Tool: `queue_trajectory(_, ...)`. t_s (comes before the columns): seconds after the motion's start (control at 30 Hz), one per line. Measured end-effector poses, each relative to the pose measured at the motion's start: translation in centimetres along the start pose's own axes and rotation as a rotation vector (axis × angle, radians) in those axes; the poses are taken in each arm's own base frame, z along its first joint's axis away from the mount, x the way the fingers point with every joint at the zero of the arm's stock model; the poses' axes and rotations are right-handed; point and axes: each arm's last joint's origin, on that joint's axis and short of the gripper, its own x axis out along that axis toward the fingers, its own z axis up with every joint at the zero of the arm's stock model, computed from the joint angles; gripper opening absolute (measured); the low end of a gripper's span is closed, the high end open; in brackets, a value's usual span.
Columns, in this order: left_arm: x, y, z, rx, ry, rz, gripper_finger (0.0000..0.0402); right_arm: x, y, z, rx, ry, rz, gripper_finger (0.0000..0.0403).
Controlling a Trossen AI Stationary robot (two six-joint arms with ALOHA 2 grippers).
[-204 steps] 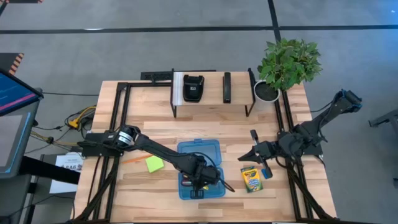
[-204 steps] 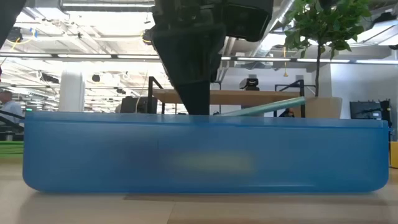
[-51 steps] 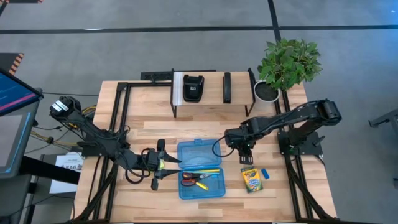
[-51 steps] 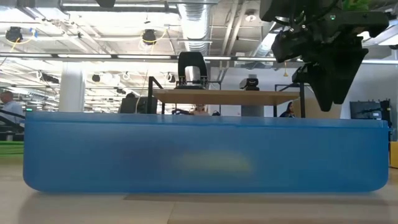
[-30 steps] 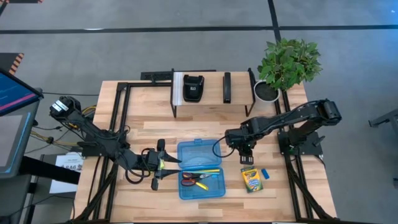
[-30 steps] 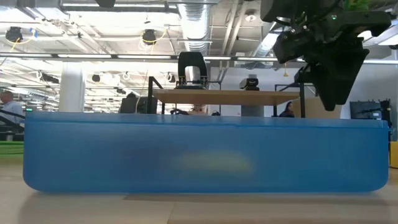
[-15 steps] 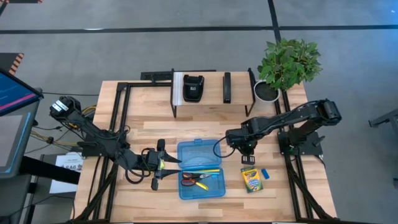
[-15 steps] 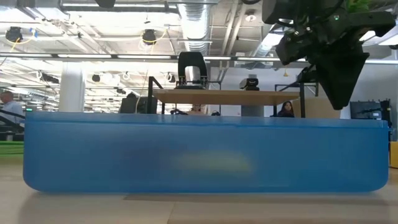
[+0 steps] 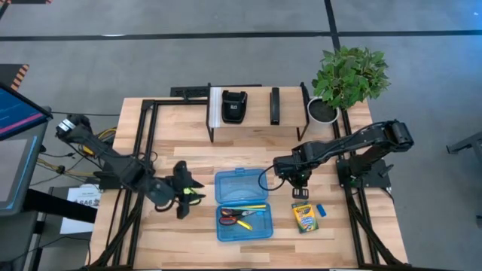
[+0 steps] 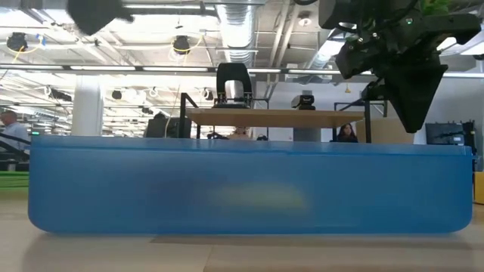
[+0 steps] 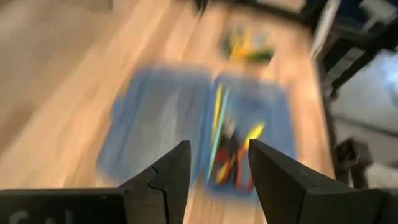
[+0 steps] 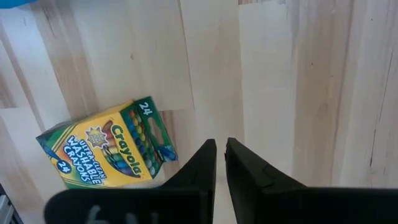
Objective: Pack school essentials
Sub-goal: Put the orange pencil into the blue supply box
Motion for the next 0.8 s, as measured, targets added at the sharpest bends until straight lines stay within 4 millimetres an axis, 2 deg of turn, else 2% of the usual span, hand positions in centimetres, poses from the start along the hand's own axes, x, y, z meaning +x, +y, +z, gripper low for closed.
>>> queue_trajectory(0.17,-0.3,2.2,-0.8,-0.095,0.307,0.126,0.0149,0.0,0.3,-0.4,0.008,0.033,0.029,0.0054)
queue_trajectory(0.37,-0.5,4.0,-2.5,-0.097,0.587,0.257,0.0149,-1.4,2.4,-2.1,-0.044,0.023,0.077,0.0054)
queue_trajectory(0.57,0.1,4.5,-4.3,-0.092,0.731,0.230,0.0149,-4.4,5.1,-3.7,-0.144,-0.257,0.095,0.0054)
queue_trajectory(0.8,0.9,6.3,-6.3,-0.140,0.855,0.260,0.0149,-7.5,7.3,-5.6,-0.223,-0.557,0.115,0.0054)
